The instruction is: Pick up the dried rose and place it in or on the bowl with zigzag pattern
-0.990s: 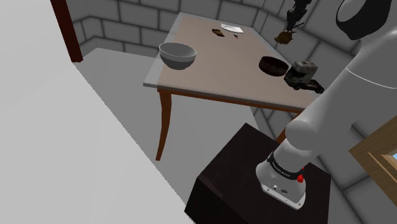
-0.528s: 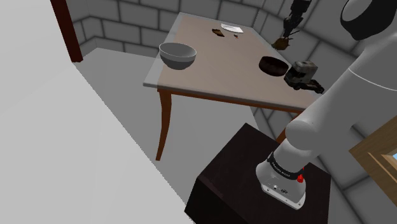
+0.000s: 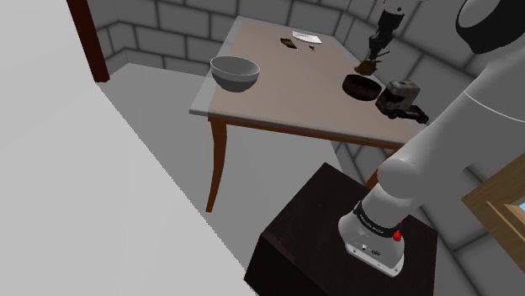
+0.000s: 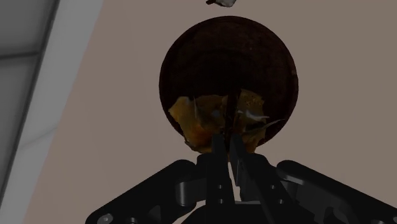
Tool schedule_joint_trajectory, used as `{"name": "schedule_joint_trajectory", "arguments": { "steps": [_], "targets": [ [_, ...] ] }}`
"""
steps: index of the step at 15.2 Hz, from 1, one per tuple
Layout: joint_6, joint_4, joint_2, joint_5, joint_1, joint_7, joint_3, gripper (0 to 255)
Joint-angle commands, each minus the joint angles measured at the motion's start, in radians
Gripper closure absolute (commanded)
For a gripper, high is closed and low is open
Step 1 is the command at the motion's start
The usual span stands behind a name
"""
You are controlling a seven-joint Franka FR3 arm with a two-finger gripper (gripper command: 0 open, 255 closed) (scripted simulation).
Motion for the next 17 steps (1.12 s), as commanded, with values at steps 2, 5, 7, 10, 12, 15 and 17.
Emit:
{"name": "schedule_joint_trajectory", "arguments": {
  "steps": [2, 5, 7, 10, 12, 15, 17],
  "targets": [
    [0.043, -0.046, -0.004, -0.003, -0.001, 0.003, -0.001, 255],
    [0.066, -0.071, -0.006, -0.005, -0.001, 0.006, -0.001, 255],
    [0.066, -0.071, -0.006, -0.005, -0.001, 0.006, -0.001, 255],
    [0.066, -0.071, -0.006, -0.005, -0.001, 0.006, -0.001, 255],
    [0.066, -0.071, -0.006, -0.005, -0.001, 0.006, -0.001, 0],
    [0.066, -0.071, -0.006, -0.005, -0.002, 0.006, -0.001, 0],
    [0.066, -0.071, -0.006, -0.005, -0.002, 0.006, -0.001, 0]
  ]
}}
